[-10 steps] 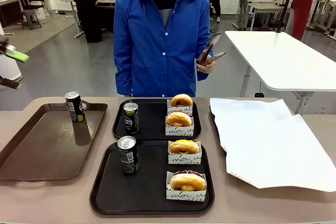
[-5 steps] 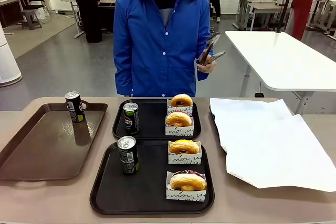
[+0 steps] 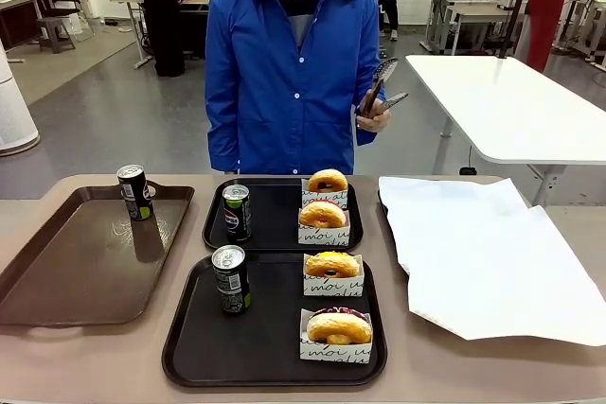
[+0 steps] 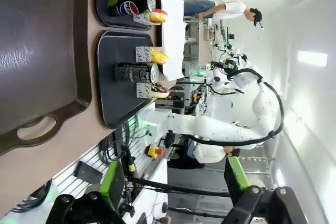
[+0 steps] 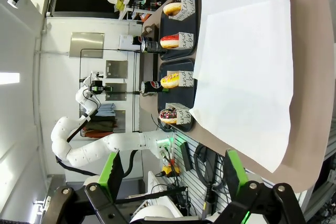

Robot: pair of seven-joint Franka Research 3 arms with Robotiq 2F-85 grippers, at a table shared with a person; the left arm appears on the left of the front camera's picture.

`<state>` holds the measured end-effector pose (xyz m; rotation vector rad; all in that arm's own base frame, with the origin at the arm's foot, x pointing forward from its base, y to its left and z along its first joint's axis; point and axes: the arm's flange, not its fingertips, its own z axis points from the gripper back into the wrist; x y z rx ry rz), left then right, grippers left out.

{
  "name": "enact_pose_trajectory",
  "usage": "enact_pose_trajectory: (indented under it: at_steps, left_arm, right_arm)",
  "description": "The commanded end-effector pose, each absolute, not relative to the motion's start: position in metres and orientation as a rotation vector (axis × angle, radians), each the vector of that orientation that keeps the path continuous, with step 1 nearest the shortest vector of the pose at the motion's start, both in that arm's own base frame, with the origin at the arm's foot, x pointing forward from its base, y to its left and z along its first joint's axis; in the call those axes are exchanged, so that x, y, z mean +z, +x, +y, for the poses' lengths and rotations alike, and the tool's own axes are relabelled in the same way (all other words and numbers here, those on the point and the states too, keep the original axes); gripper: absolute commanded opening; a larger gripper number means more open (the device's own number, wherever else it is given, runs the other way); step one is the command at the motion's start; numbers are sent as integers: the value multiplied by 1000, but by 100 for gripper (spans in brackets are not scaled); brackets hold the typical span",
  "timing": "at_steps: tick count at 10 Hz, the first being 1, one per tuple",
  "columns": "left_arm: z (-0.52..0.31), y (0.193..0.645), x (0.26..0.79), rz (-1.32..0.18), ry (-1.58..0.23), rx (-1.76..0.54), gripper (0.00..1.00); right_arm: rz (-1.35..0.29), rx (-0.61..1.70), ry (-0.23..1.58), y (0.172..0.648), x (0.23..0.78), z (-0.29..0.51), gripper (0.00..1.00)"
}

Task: Set up donuts and drinks on trays.
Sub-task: Pick up one Pepsi coke from the Handle tray and place it on the Flat Tray without a Pepsi coke.

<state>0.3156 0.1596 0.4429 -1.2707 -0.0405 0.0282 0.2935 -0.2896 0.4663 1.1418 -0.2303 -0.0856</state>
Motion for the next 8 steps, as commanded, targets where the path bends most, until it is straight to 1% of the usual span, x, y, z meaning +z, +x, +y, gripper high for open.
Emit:
enact_pose_trajectory:
  at_steps: [1,8]
  left_arm:
    - [157,321,442,-11,-1280,53,100]
    - [157,321,442,-11,-1280,53,100]
  right_arm:
    - [-240,-80,1146,294,467,-289,100]
    - [-240,-80,1146,294,467,-289,100]
